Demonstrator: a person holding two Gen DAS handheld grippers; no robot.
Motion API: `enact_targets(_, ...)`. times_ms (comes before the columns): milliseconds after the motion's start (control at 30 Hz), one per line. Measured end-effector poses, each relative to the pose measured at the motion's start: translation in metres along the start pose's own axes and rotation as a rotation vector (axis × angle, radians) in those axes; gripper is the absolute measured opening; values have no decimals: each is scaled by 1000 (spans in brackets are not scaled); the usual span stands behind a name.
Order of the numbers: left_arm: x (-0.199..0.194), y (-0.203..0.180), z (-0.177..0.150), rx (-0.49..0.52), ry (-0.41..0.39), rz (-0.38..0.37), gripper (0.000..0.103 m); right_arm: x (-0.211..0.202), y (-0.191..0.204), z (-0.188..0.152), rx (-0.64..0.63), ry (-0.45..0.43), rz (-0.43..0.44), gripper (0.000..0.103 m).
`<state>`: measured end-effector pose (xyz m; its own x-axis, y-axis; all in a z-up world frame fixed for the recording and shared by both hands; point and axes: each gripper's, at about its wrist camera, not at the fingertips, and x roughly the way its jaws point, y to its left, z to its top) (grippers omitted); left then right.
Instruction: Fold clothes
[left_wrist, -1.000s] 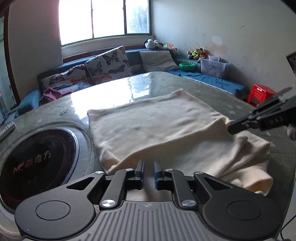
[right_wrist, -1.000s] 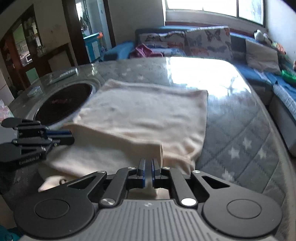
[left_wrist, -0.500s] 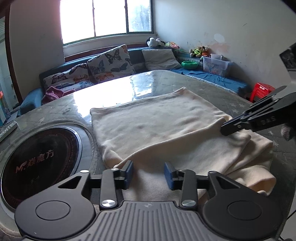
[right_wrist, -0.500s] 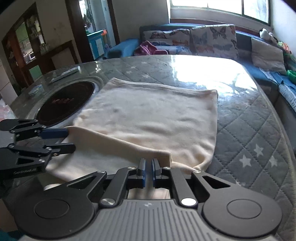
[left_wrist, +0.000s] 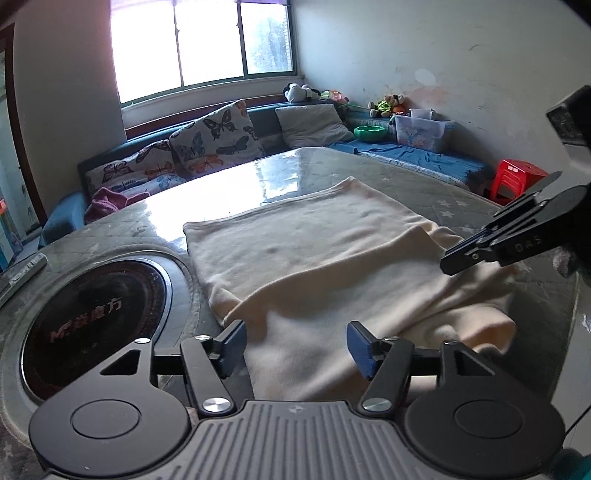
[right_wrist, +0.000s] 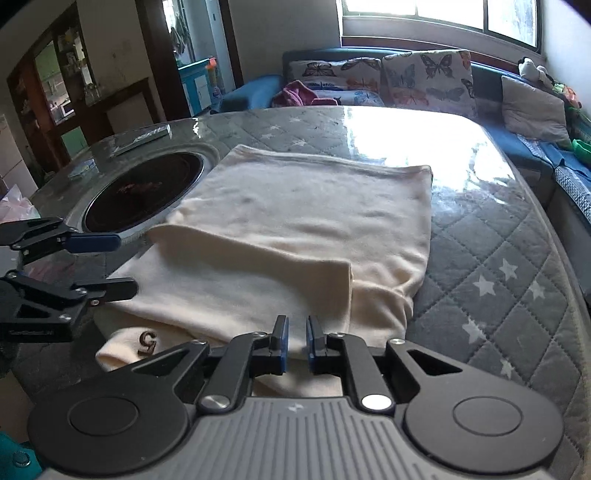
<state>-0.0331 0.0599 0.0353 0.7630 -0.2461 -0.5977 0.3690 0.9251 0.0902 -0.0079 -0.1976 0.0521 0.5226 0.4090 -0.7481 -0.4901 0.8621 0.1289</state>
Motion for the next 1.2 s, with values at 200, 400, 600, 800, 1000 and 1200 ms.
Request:
enact_targets(200,-8,-7,-9,10,12,9,66,-1,5,-5,-6,-9,-11,10)
enact_targets(400,-3,-14,-14,7,36,15,66,2,8,-9,-9,-8,-14,11)
enact_targets(600,-11,-16,-20,15,43,20,67,-8,14,-13,-17,-23,-13,11)
enact_targets(800,-17,-19,-22,17,58,41,76,-11,20,-24,-28,-7,-18,11)
enact_targets(1000,-24,-23,-25,29,62,35,87,-27,25,-31,-51,-12,-26,20)
enact_targets(1200,-30,-31,-33,64,58,20,88,-36,27,-40,-73,1,-40,20)
